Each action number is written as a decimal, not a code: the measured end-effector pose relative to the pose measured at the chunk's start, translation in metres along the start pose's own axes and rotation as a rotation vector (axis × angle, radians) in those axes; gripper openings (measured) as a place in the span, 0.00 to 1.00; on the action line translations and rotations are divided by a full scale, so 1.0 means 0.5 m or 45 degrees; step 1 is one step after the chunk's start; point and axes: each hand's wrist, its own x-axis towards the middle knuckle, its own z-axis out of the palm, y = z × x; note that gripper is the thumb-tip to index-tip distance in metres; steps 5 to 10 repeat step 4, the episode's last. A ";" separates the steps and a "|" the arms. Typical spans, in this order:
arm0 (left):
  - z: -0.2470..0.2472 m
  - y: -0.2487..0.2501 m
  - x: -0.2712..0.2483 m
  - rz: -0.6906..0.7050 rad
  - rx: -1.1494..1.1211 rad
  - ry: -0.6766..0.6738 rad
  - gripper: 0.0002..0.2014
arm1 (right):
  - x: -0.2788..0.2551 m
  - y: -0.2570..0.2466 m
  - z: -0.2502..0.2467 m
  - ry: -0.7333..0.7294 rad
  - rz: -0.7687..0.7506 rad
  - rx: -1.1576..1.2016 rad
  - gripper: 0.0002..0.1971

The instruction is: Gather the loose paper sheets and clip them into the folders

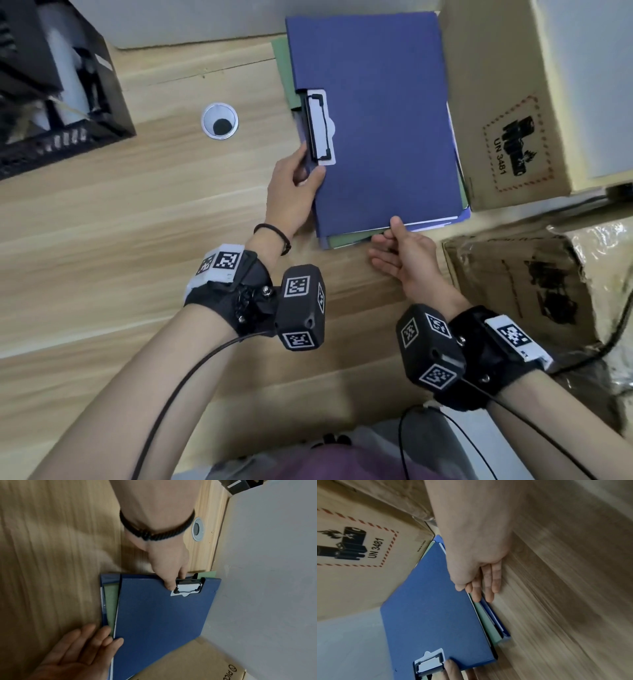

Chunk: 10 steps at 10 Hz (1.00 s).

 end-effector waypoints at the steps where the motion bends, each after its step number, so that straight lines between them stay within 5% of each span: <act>1: -0.024 -0.001 -0.036 -0.017 0.070 -0.138 0.27 | -0.002 -0.002 -0.005 -0.041 0.001 -0.065 0.15; 3: -0.111 -0.055 -0.138 -0.243 0.094 -0.435 0.28 | -0.034 0.000 0.002 -0.207 0.149 -0.285 0.08; 4: -0.177 -0.099 -0.206 -0.365 -0.030 -0.401 0.13 | -0.076 0.054 0.008 -0.304 0.257 -0.418 0.08; 10: -0.177 -0.099 -0.206 -0.365 -0.030 -0.401 0.13 | -0.076 0.054 0.008 -0.304 0.257 -0.418 0.08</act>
